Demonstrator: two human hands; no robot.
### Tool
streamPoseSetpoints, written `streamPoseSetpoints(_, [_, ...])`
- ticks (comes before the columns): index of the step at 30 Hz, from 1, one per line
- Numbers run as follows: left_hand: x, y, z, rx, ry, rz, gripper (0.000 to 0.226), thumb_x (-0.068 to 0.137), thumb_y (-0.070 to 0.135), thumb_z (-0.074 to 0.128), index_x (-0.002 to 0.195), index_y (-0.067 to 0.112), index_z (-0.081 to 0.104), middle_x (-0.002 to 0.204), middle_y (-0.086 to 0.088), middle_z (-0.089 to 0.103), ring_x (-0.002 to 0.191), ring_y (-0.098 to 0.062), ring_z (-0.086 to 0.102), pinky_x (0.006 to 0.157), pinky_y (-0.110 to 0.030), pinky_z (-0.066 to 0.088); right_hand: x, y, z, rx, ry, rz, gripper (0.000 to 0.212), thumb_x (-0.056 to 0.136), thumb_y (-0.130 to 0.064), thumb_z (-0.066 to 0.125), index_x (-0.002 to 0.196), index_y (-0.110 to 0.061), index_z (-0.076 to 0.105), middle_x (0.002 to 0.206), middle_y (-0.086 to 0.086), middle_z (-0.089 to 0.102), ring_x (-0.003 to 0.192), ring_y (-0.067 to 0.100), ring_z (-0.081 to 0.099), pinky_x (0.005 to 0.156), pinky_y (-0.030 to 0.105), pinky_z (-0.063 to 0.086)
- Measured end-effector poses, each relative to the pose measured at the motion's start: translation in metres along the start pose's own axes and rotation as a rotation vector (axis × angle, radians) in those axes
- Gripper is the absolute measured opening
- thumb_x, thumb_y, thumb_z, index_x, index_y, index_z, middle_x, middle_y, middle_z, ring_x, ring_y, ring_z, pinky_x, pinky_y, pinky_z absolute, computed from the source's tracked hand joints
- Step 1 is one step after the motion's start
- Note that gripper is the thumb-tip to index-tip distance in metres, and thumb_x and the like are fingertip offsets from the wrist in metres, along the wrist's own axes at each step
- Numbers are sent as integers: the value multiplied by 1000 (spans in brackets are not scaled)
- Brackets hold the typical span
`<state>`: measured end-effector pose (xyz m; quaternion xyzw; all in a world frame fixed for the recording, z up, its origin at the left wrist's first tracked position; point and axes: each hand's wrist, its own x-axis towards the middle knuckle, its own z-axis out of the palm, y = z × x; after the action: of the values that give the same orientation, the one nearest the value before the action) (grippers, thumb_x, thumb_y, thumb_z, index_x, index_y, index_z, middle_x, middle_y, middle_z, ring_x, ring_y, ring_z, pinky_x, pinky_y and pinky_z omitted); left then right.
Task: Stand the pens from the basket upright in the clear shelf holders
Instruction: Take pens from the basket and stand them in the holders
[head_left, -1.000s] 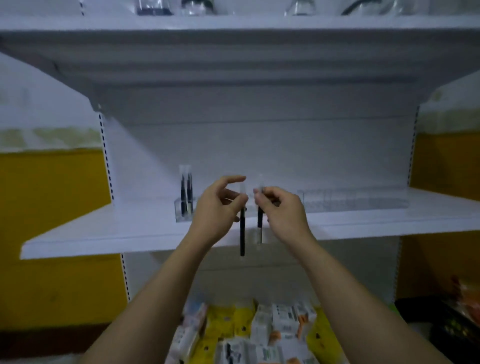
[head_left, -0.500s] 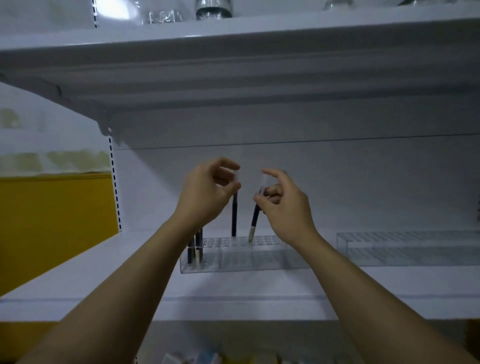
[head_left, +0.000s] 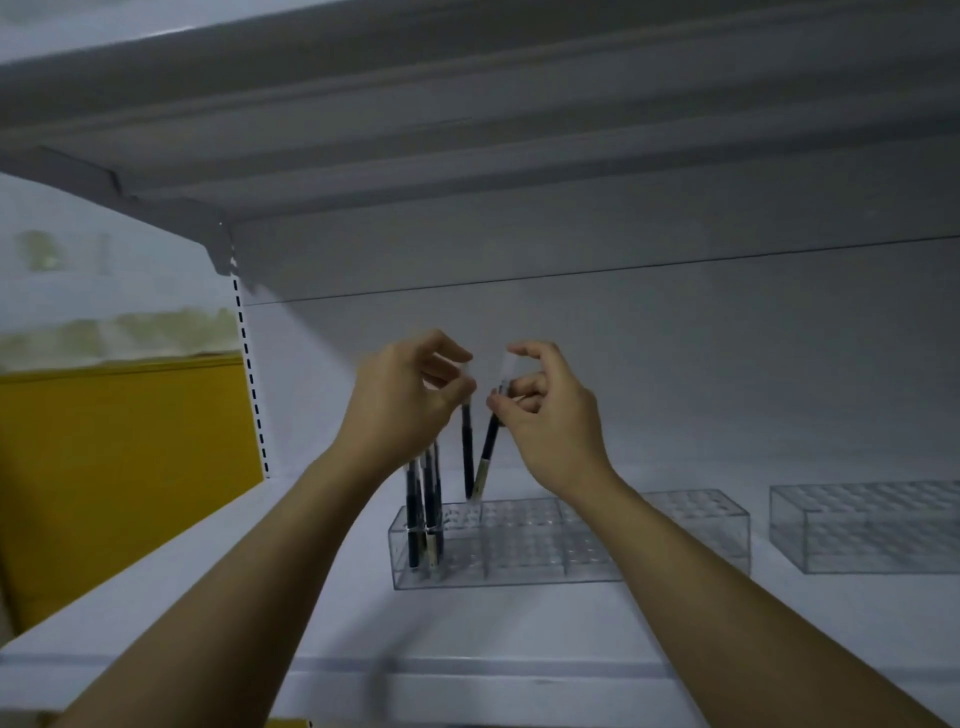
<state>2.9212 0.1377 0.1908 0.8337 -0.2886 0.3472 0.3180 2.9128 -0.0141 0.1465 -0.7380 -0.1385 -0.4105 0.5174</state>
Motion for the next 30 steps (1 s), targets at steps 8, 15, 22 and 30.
streamPoseSetpoints(8, [-6,-9,-2,-37,63,-54,16,83,34,70,95,35,60,79,25,58,80,9,56,98,-42,46,1,2,8,-43,5,-3,42,87,-15,70,123,-25,53,77,-7,62,64,4,59,68,18,53])
streamPoseSetpoints(15, [-4,-15,-8,-41,92,-45,16,85,30,70,99,30,63,84,19,62,77,11,53,70,-9,32,1,1,11,-31,29,1,41,87,-15,70,122,-26,53,76,-7,62,61,2,56,65,15,51])
streamPoseSetpoints(22, [-7,-19,-5,-78,69,-90,16,85,29,70,98,32,60,85,17,63,78,9,57,63,-8,35,-15,2,20,-222,-129,-25,46,90,-20,67,130,-30,48,86,-13,58,74,8,62,76,29,57])
streamPoseSetpoints(30, [-14,-26,2,56,-141,-152,7,86,34,67,87,34,61,97,14,61,102,-12,58,98,-46,45,-35,3,16,-393,-368,6,54,96,-27,56,140,-46,31,93,-15,59,77,8,63,78,32,56])
